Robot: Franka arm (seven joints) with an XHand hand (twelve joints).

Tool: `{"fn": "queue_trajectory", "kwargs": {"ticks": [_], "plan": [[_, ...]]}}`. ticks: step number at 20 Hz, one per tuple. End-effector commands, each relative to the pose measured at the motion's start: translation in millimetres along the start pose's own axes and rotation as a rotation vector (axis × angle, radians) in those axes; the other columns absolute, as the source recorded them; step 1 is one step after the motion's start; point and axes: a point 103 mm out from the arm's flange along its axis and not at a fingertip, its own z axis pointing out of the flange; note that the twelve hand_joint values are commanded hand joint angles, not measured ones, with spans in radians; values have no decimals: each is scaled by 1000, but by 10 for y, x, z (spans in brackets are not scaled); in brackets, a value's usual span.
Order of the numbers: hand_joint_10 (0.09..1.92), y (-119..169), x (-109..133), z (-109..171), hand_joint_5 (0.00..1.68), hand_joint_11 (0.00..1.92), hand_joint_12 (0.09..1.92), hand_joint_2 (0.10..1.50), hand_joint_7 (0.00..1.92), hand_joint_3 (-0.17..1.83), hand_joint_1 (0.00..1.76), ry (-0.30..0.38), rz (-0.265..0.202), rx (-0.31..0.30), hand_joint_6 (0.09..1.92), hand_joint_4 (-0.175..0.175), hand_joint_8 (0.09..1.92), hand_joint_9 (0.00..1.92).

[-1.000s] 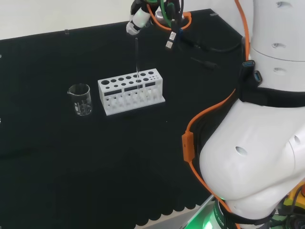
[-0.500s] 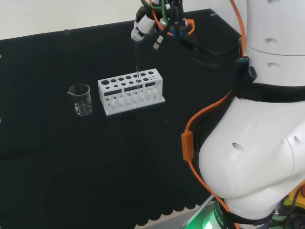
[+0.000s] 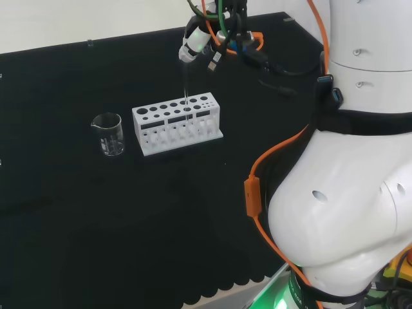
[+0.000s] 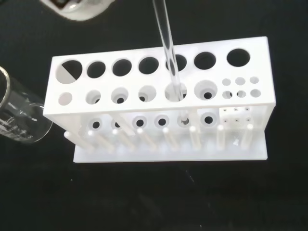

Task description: Take the glass rod from the white test tube rack.

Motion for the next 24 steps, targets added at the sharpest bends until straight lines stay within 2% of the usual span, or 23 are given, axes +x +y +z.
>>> {"fn": "queue_trajectory", "kwargs": {"ticks": [1, 5, 11, 14, 17, 18, 20, 24], "plan": [[847, 60, 73, 100, 284, 591, 1325, 637, 397, 695, 783, 7, -40, 20, 606, -49, 898, 650], [849, 112, 108, 141, 299, 626, 1321, 637, 397, 697, 784, 7, -51, 20, 620, -52, 900, 675], [761, 190, 157, 188, 385, 874, 1216, 637, 574, 707, 811, 11, -69, 8, 735, -81, 872, 870], [691, 225, 172, 192, 484, 1025, 1148, 644, 651, 708, 860, 6, -76, -11, 815, -113, 860, 996], [614, 257, 187, 197, 608, 1196, 1043, 658, 747, 713, 940, 6, -91, -28, 862, -161, 846, 1124], [582, 253, 163, 180, 646, 1247, 1002, 662, 776, 719, 964, 34, -98, -43, 867, -168, 841, 1165], [521, 281, 163, 155, 702, 1326, 936, 669, 820, 735, 999, 72, -122, -72, 872, -174, 832, 1231], [414, 318, 176, 203, 776, 1446, 827, 688, 899, 767, 1063, 34, -112, -95, 880, -175, 820, 1345]]}}
